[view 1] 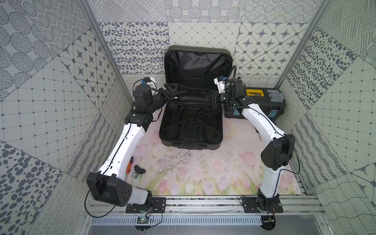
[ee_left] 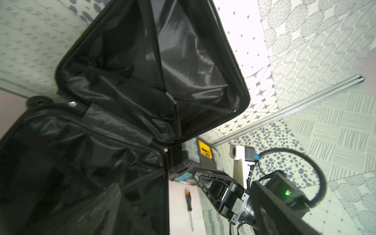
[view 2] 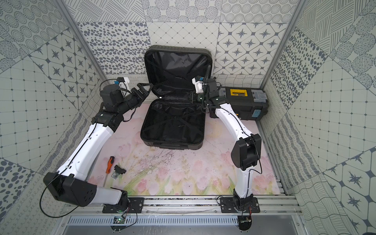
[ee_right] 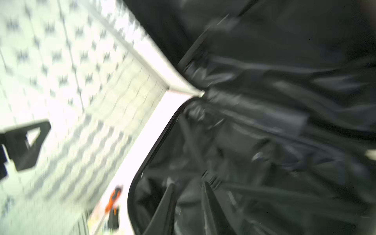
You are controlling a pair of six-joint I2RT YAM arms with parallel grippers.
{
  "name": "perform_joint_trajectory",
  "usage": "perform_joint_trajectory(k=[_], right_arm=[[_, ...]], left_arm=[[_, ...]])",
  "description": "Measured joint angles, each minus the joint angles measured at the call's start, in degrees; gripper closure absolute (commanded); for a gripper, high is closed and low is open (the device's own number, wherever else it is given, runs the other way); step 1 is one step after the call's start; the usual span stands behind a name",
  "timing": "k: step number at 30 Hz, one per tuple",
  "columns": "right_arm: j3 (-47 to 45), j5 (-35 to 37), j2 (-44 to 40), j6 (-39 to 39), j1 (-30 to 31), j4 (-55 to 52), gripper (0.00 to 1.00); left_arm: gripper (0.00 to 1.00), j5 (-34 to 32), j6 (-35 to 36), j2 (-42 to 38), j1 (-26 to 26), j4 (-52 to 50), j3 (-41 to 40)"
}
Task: Open the suitcase zippers
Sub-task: Adjust the suitcase at the center of the board.
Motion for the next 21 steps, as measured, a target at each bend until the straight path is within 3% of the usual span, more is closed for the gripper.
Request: perform_joint_trajectory(k=[6, 9, 14, 21], right_arm=[[-7.1, 2.9, 1.8, -5.0, 14.9, -4.3, 0.72], [-7.0, 2.4, 6.2, -5.7, 18.9, -6.3, 0.74], [-4.2, -0.7, 13.7, -7.3, 20.8, -11.2, 0.74], [-4.5, -5.4, 14.3, -10.3, 21.0, -12.3, 0.73]], left_arm=[[0.01, -4.9, 4.5, -13.0, -0.5, -9.6, -6.3], [0.01, -5.9, 6.4, -17.6, -0.9, -13.5, -8.6], [0.01, -7.3, 8.7, -23.5, -2.6, -19.0, -14.0], [0.01, -8.4, 10.8, -27.3, -3.2, -23.9, -19.1]])
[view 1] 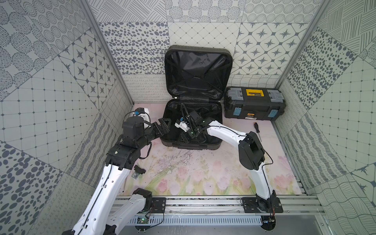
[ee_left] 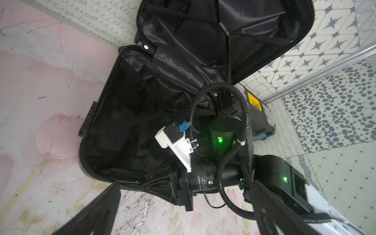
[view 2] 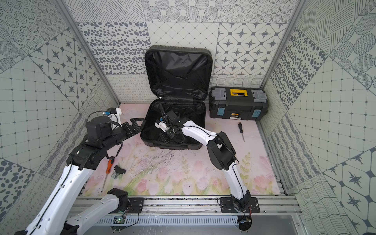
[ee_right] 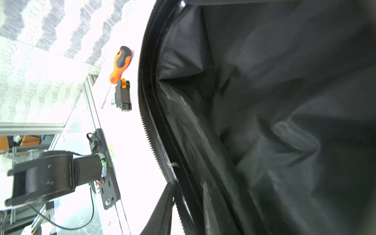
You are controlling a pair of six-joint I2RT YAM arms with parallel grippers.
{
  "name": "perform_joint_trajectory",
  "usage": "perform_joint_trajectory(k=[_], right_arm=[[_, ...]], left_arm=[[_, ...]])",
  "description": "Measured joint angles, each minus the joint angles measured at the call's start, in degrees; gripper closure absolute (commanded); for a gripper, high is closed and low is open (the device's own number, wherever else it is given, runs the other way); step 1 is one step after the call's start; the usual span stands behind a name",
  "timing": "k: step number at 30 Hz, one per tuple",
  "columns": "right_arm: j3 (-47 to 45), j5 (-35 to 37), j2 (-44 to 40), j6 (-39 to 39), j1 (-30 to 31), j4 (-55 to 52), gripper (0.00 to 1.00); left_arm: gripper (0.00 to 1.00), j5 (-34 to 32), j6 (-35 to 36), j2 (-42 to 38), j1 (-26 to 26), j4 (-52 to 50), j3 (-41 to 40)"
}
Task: Open the suitcase zippers
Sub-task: Adjust the suitcase at the center of the board, then reset both arms
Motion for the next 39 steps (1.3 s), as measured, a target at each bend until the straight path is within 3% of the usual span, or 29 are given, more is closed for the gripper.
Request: perform_joint_trajectory(k=[11, 15, 19, 20, 21, 22, 26, 29, 34, 39], right_arm=[[-7.8, -2.9, -3.4, -1.4, -0.2, 4.7, 0.75], [-9.2, -2.9, -4.5, -1.2, -0.2, 5.0, 0.69], [-11.0, 0.1, -6.4, -0.1, 0.1, 5.5, 0.54], [-12.0, 1.3, -7.6, 0.4, 0.1, 5.8, 0.43], [-13.1, 2.3, -8.9, 0.9, -0.1, 6.1, 0.14], [-14.8, 3.5, -10.8, 1.7, -0.4, 6.5, 0.01], [-21.9, 8.2, -21.4, 4.0, -2.3, 10.1, 0.01], [-29.4, 14.7, -33.1, 5.0, -4.9, 17.3, 0.01], [-45.5, 36.7, -53.0, 3.9, -7.0, 33.2, 0.01], [-57.4, 50.1, -60.1, -1.5, -10.2, 43.1, 0.01]], left_arm=[[0.01, -1.7, 2.3, -0.3, -0.2, -1.4, -0.6], [0.01, -2.2, 3.1, -0.3, -0.2, -1.4, -0.6], [0.01, -2.9, 5.2, -0.3, -0.2, -1.4, -0.7], [0.01, -2.9, 6.1, -0.3, -0.2, -1.4, -0.7], [0.01, -3.0, 6.8, -0.3, -0.2, -1.4, -0.8], [0.01, -3.0, 7.8, -0.2, -0.2, -1.4, -0.9], [0.01, -2.9, 10.6, 0.6, -0.2, -1.2, -1.3], [0.01, -4.3, 12.8, 1.3, -0.1, 0.1, -3.4], [0.01, -13.4, 16.4, 0.9, 0.9, 10.5, -16.6], [0.01, -18.3, 22.4, 3.1, 6.8, 27.9, -33.3]])
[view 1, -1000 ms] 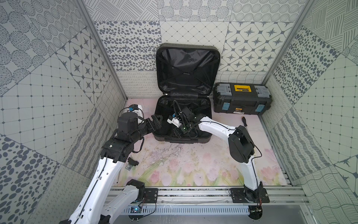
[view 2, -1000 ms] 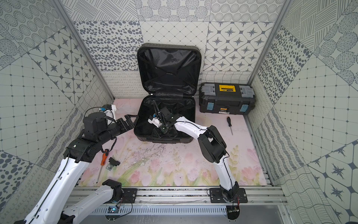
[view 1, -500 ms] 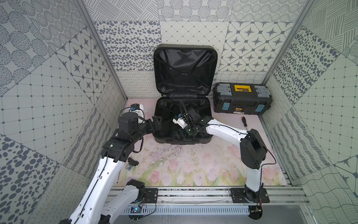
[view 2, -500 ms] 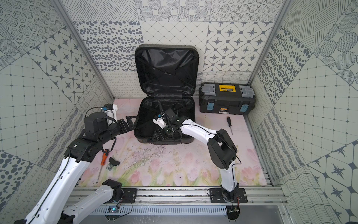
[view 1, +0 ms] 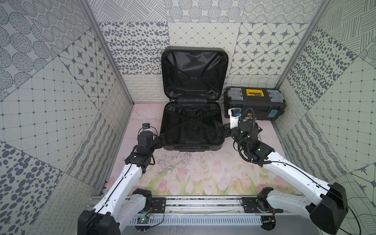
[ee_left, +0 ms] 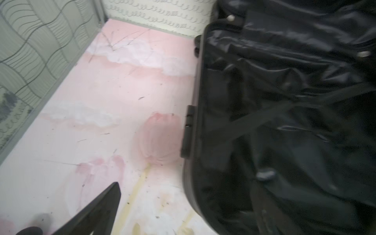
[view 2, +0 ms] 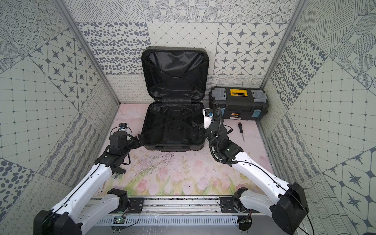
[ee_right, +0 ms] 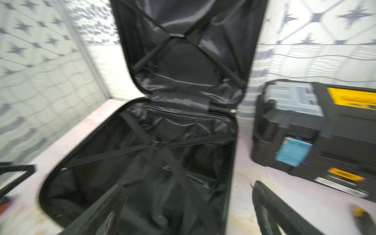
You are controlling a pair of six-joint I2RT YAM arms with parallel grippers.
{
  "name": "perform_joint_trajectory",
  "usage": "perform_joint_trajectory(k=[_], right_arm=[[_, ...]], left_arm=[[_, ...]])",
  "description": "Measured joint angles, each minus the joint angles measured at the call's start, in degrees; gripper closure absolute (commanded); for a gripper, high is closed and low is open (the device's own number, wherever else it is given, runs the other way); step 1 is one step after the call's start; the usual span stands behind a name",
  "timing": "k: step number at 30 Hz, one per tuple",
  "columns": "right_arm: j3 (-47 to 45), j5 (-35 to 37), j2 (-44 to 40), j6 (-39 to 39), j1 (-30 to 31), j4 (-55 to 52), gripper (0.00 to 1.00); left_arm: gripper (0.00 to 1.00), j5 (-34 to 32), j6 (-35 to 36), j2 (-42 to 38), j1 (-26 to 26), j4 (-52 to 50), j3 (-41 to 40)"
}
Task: Open the suitcase zippers
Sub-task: Reset both arms
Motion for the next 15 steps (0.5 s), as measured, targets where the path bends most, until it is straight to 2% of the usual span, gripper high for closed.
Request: perform_joint_trajectory(k=[3, 8, 12, 15], right_arm=[[-5.0, 5.0, -1.3, -1.0, -5.2, 3.0, 0.01], [-13.8, 7.0, -5.2, -0.9, -16.0, 8.0, 0.01], [-22.5, 5.2, -4.3, -2.8, -20.3, 19.0, 0.01], [-26.0, 1.7, 1.3, -2.7, -23.4, 24.3, 0.01]], left_arm=[[0.01, -2.0, 3.5, 3.5, 4.3, 7.9, -5.9], [0.01, -2.9, 8.4, 7.6, 9.7, 18.8, -11.9], [0.01, -0.6, 9.8, 12.8, 13.4, 26.3, -14.8], [0.01, 2.0, 9.6, 19.6, 14.8, 35.5, -16.1]])
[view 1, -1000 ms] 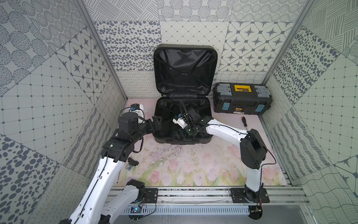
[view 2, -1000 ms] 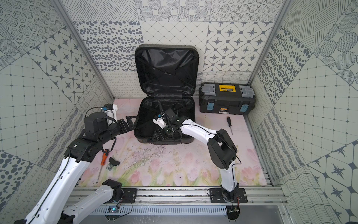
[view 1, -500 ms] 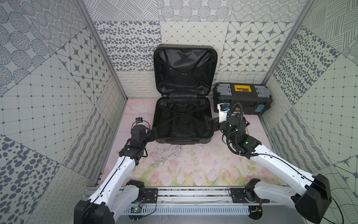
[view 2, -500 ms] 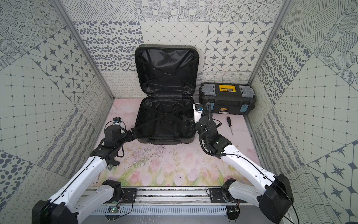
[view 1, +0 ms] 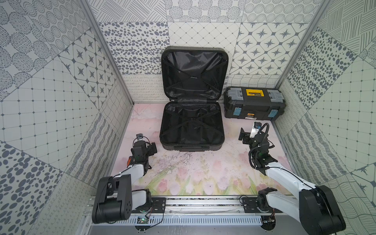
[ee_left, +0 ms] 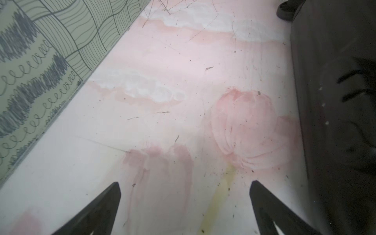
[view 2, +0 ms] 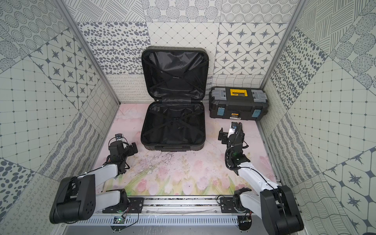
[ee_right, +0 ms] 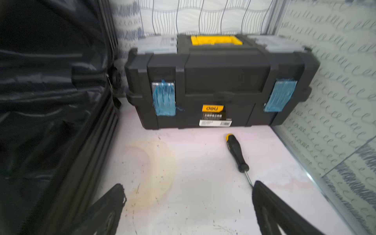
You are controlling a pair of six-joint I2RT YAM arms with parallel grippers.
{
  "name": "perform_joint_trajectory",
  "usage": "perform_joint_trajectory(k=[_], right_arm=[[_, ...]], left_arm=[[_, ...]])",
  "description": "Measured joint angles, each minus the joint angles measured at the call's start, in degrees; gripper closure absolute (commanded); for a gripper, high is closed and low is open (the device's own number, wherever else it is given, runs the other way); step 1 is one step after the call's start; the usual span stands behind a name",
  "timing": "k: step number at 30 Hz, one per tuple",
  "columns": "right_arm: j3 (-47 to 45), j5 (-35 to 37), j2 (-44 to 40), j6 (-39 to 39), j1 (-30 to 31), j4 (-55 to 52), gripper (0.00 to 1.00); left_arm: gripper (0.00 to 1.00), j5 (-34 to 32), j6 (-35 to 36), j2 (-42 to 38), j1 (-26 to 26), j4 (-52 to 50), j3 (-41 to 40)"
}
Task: Open the suitcase zippers
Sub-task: Reset both arms
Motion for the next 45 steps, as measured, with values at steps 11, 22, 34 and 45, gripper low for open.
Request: perform_joint_trajectory(k=[11, 22, 34, 45], right_arm=[[1.3, -8.7, 12.4, -3.9, -6.8, 11.4, 0.01], [5.9, -11.6, 12.3, -3.3, -7.7, 5.8, 0.01], [-8.1, -18.3, 24.5, -2.2, -10.3, 23.7, 0.01], [0.6, -20.5, 24.0, -2.5, -10.5, 19.6, 0.01]], left_arm=[[0.01, 4.4, 2.0, 15.3, -3.5, 16.1, 3.4], [0.01, 2.1, 4.1, 16.5, -4.7, 16.9, 5.9], [0.01, 2.1, 5.2, 16.7, -4.8, 17.1, 6.8], [0.01, 2.2, 5.5, 16.7, -4.8, 17.1, 6.8]])
